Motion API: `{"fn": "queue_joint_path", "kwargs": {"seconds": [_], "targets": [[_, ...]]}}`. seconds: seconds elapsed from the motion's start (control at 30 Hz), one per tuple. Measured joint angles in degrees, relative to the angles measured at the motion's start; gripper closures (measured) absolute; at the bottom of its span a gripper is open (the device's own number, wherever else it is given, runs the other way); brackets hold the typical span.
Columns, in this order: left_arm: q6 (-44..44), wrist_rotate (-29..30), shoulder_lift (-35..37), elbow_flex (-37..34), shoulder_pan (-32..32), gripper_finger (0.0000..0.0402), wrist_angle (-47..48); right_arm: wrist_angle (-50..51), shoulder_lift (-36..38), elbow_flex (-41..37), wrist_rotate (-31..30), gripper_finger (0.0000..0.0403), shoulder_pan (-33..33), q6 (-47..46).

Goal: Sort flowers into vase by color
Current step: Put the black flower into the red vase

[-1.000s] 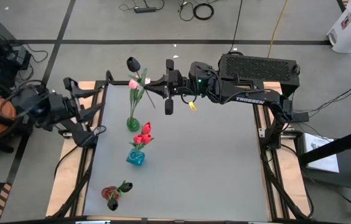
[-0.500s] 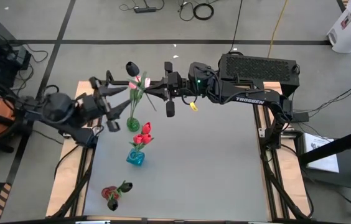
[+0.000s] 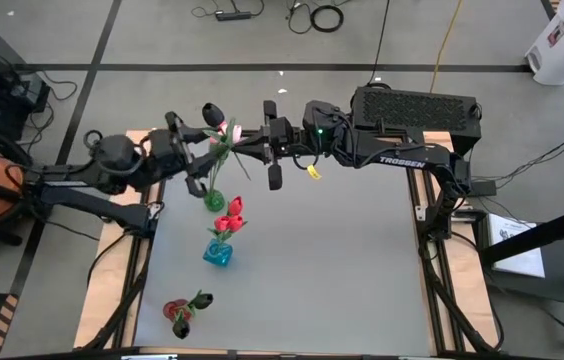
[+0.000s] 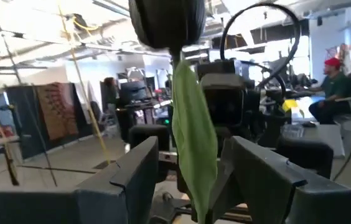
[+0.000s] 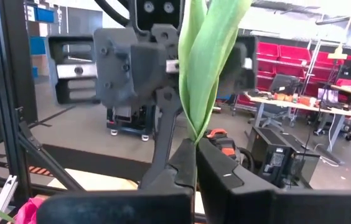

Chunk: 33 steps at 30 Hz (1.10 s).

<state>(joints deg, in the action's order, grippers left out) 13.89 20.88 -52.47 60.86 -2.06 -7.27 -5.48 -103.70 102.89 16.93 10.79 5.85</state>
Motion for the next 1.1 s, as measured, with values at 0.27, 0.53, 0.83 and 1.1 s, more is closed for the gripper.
{"fn": "queue_joint_path", "kwargs": {"seconds": [0.27,0.53,0.83,1.1], "targets": [[-1.57,-2.3,-3.11,0.0,2.18,0.0194,0.03,-0.13,0.0,-0.02,-0.02,0.0403,-0.02,-0.03],[-1.58,-2.25,-2.63,0.0,2.16,0.0211,0.24,-0.11,0.07,-0.02,-0.26,0.0403,-0.02,-0.17],[-1.56,-2.16,-2.44,0.0,2.16,0.0298,0.33,-0.09,0.09,-0.02,-0.31,0.0403,-0.02,-0.2],[-1.27,-2.24,-2.44,0.0,2.16,0.0378,0.52,0.04,0.09,-0.02,-0.35,0.0403,0.0,-0.49]]}}
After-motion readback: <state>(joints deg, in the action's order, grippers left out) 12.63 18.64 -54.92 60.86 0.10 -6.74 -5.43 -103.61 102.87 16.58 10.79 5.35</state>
